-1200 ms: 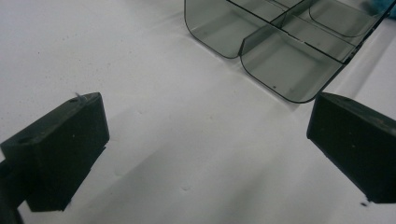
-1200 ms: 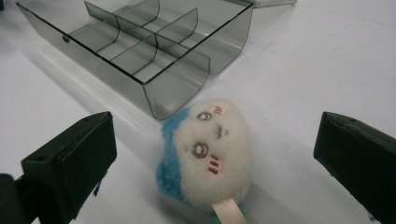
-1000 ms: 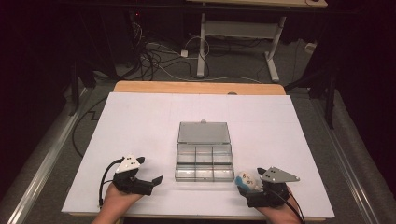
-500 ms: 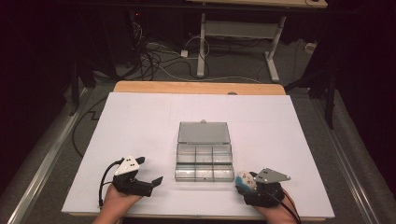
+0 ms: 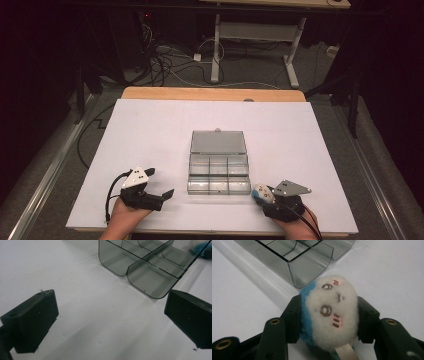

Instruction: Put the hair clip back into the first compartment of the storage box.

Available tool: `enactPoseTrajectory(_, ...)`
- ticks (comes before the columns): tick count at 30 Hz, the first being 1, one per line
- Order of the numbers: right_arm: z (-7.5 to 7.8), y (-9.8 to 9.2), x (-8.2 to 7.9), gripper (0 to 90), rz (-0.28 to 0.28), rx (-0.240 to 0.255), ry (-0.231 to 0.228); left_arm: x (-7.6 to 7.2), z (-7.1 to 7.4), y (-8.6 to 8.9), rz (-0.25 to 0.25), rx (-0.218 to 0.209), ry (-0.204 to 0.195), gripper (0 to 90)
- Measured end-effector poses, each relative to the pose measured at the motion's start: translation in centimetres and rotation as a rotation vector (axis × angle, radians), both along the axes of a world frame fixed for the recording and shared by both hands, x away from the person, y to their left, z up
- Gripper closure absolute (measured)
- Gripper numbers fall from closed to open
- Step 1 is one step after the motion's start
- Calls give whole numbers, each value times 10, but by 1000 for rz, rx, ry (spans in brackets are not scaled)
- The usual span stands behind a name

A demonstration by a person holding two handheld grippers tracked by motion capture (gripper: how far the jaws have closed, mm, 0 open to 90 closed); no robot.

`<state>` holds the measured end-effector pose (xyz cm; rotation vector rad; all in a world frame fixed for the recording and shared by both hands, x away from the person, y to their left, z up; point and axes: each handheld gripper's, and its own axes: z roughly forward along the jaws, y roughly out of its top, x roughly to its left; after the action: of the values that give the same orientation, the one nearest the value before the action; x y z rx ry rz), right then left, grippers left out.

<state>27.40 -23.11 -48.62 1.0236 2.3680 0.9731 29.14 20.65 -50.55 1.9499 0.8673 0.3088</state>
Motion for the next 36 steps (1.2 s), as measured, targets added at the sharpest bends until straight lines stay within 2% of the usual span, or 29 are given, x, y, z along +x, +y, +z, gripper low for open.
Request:
enactPoseTrajectory(7, 3, -3, -1, 499, 7, 18, -3, 1, 2, 1, 8, 6, -7, 0)
enactPoseTrajectory(9, 5, -5, 0, 502, 2, 20, -9, 5, 4, 5, 40, 30, -26, 0)
enactPoseTrajectory(12, 7, -10, 0, 504, -10, 27, -19, 10, 3, 12, 67, 36, -6, 0)
enactPoseTrajectory(14, 8, -15, 1, 506, -25, 32, -27, 11, 1, 12, 56, 45, 8, 0)
enactPoseTrajectory(19, 10, -25, 3, 506, -63, 40, -31, 11, 0, 11, 41, 49, 3, 0)
enactPoseTrajectory(23, 10, -31, 4, 506, -79, 39, -19, 11, 0, 10, 23, 64, 5, 14)
enactPoseTrajectory(26, 11, -35, 6, 506, -87, 56, -8, 13, -1, 9, 17, 68, 23, 13)
enactPoseTrajectory(28, 11, -37, 7, 506, -85, 62, -8, 14, -1, 8, 15, 74, 29, 10)
enactPoseTrajectory(32, 10, -34, 8, 506, -72, 49, 0, 16, -1, 4, 15, 116, 51, 0)
enactPoseTrajectory(36, 10, -30, 8, 506, -52, 49, 14, 17, -1, 4, 13, 109, 61, 0)
